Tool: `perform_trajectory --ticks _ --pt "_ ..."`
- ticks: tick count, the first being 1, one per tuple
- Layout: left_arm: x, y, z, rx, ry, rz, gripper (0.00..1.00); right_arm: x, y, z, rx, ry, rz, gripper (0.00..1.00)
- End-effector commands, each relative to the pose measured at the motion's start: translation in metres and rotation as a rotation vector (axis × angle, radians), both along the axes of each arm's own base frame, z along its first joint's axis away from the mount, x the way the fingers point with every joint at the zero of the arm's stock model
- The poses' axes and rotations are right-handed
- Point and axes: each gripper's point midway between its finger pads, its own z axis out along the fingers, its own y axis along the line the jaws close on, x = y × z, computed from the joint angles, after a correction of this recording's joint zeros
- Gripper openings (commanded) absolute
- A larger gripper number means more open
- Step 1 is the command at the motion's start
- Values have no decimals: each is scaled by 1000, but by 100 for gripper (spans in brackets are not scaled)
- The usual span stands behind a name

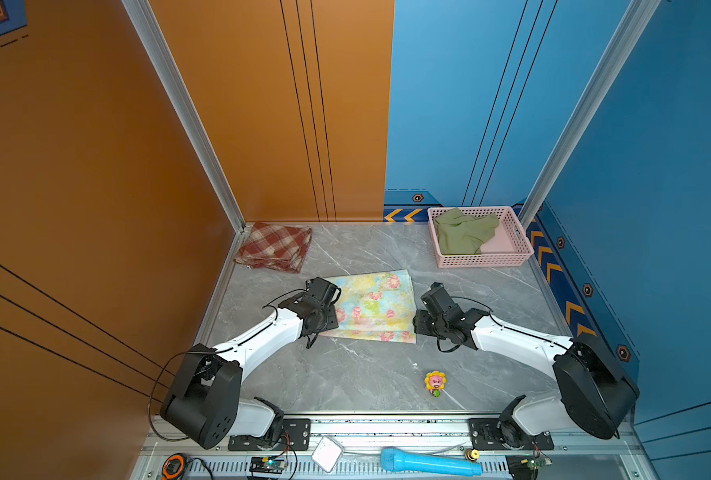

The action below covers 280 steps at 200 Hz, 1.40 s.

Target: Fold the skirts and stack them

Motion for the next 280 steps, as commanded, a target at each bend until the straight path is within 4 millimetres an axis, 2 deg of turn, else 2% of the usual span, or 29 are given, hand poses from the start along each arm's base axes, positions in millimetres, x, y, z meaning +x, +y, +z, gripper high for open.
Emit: perform_trajectory --ticks 1,19,59,95,127,218,280 --pt "0 -36 9 -8 -62 -132 53 2 5 -6 65 15 -51 55" --pt "-7 -68 9 -12 -93 -258 50 3 3 -8 80 17 -70 54" --pt "-27 -132 -10 -20 -80 -500 48 4 -4 -7 102 9 -97 51" --pt "-29 -168 -19 -51 -77 -574 46 4 -6 -10 146 2 -117 50" --pt "-26 -178 -25 -74 -73 -579 42 4 -5 -15 171 5 -126 48" --pt "-35 -171 -41 -62 -27 -572 24 11 2 -16 235 -6 -138 46" --pt "-40 -171 -49 -66 1 -573 15 10 5 -19 240 6 -130 34"
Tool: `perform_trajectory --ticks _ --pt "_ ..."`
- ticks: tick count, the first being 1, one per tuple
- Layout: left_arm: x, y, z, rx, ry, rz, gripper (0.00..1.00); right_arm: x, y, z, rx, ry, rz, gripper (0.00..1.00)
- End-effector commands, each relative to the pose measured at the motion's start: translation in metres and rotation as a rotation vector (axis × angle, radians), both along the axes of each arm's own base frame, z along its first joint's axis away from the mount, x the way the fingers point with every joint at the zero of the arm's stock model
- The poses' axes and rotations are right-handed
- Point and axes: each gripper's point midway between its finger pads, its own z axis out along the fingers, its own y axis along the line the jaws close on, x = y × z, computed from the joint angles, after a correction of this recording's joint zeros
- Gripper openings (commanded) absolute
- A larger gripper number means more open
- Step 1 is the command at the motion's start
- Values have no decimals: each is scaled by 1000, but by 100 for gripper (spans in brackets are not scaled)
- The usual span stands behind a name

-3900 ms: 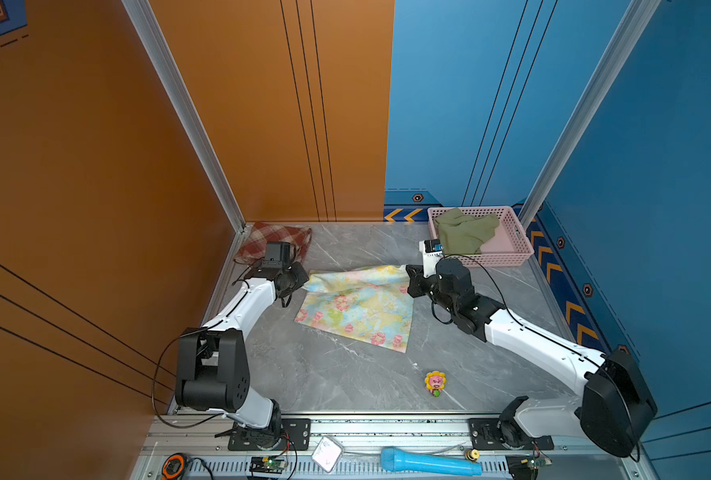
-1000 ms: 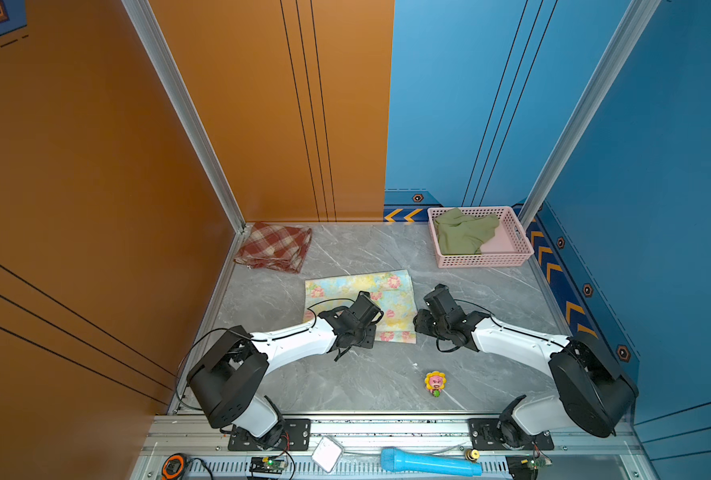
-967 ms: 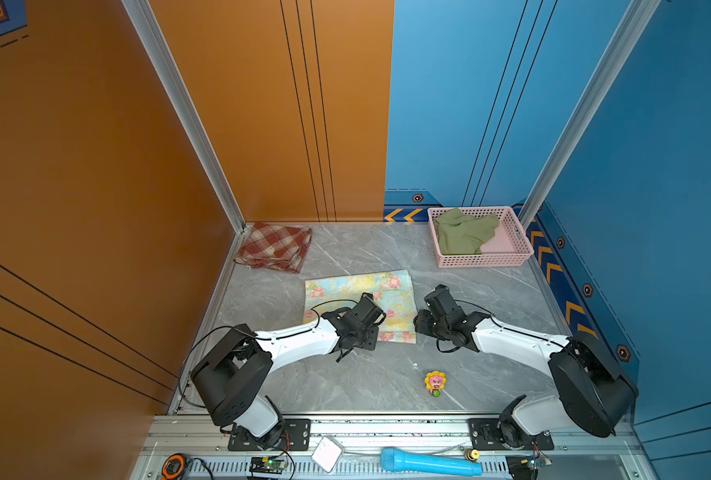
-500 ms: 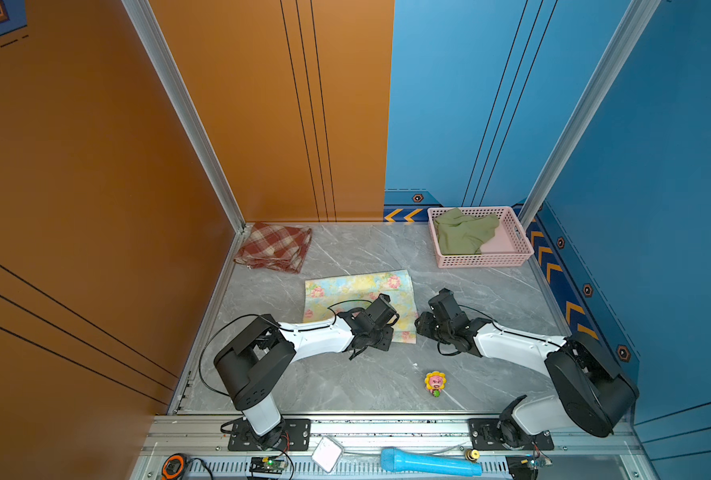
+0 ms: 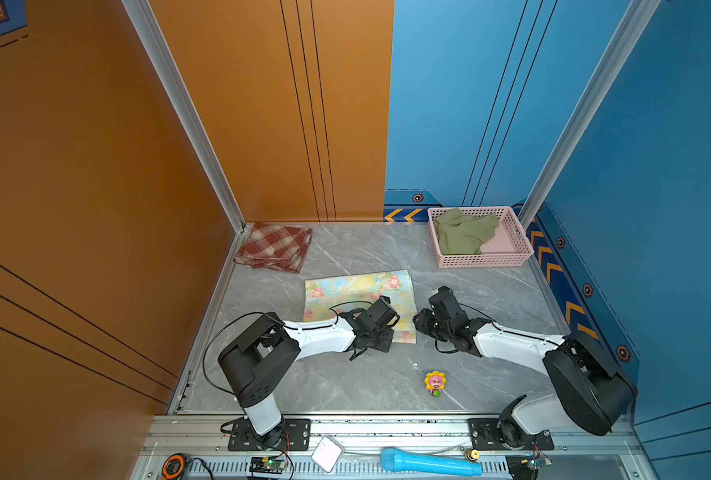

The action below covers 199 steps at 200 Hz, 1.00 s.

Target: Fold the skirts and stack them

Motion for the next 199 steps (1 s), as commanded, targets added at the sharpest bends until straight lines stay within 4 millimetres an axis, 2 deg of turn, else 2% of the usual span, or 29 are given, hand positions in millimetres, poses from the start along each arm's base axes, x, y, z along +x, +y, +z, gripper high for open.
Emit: perform_trajectory --ticks 1,43,81,128,199 --pt "-8 -2 -6 -1 25 -19 15 -2 1 -7 6 21 2 34" --pt "-9 -2 -8 -1 30 -18 7 -3 7 -11 20 31 19 24" --pt "-9 0 -10 3 31 -6 2 -5 11 -1 28 5 26 0" --pt "-9 1 -13 3 34 3 1 -10 8 17 21 -28 11 0" --pt "-9 -1 -17 -14 35 2 1 -24 9 34 24 -40 -15 0"
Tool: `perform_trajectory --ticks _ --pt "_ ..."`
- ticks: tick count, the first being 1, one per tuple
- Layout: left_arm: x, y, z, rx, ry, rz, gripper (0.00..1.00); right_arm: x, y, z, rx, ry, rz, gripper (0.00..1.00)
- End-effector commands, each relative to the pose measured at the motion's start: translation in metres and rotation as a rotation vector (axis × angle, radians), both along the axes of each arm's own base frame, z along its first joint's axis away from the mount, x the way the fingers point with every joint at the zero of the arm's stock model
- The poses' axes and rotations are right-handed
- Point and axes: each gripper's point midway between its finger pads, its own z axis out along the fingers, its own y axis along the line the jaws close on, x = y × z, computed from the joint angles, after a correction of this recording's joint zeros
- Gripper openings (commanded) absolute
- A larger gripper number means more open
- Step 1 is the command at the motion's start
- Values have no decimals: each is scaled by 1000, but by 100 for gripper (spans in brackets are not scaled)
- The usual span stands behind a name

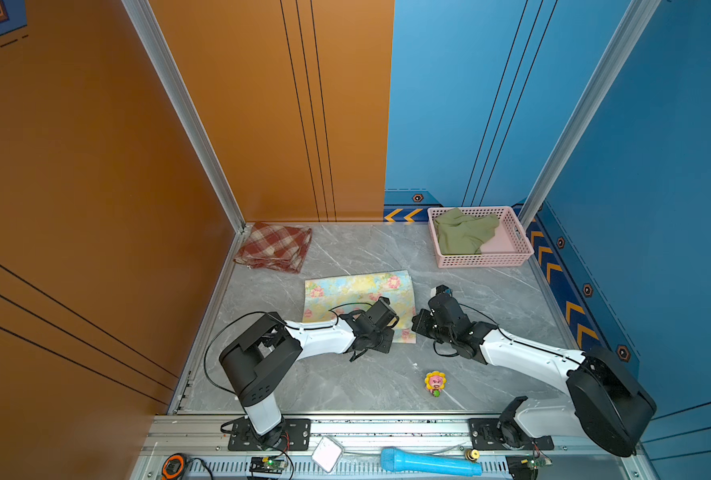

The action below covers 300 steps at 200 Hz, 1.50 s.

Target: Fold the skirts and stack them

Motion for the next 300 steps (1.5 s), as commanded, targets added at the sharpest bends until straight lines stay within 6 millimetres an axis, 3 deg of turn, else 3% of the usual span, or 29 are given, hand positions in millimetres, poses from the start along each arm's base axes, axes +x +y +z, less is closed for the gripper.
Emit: perform_trajectory --ticks 1,96,259,300 --pt "-9 1 -13 11 34 -10 1 -7 -11 -3 -33 24 -47 0" --pt "-8 1 -7 -9 17 -12 1 -26 -1 13 -48 17 -51 0" --pt "-6 2 -4 -37 21 4 1 -52 4 -72 -154 249 9 0" --pt "-6 1 19 -80 10 2 1 -54 -7 -86 -184 290 -3 0"
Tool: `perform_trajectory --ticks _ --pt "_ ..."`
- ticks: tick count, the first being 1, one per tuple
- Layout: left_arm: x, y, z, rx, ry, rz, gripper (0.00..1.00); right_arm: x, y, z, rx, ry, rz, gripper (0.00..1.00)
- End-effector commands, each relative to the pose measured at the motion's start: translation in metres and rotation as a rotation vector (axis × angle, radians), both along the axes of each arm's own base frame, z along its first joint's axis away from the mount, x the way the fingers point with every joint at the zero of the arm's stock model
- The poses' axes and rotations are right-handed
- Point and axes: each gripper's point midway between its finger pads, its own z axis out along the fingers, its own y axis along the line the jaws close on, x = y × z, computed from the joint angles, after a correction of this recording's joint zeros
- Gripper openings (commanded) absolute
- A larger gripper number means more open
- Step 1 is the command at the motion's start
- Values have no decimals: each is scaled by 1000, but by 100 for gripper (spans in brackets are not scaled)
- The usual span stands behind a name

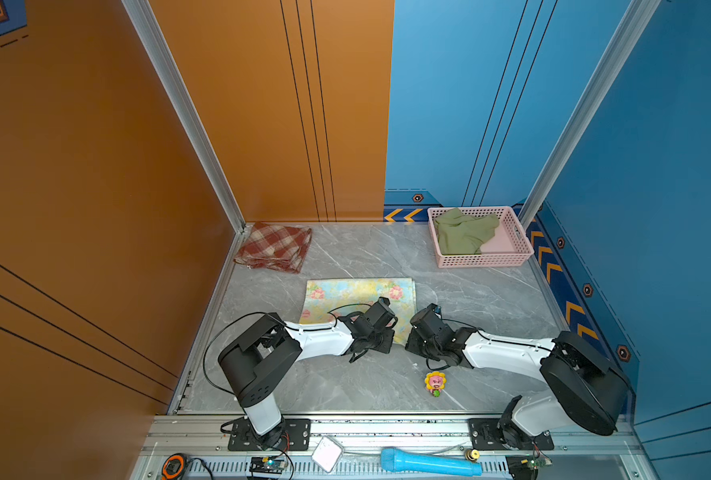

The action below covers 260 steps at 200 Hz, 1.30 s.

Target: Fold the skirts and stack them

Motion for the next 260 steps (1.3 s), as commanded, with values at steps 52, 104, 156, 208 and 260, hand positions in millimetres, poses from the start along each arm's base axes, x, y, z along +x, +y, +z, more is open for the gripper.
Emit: perform_trajectory --ticks 52,104,156,208,260 --pt "-10 43 63 -104 22 75 4 -8 -21 -30 -55 113 -16 0" --pt "23 120 60 -177 62 337 10 -6 -22 -35 -46 127 -13 0" --pt "24 172 9 -145 181 541 9 -6 -23 -36 -44 127 1 0" --pt "10 194 -17 -92 239 617 9 2 -39 -34 -43 120 -37 0" --pt "10 186 4 -148 198 584 10 20 -49 -2 -78 35 -25 29"
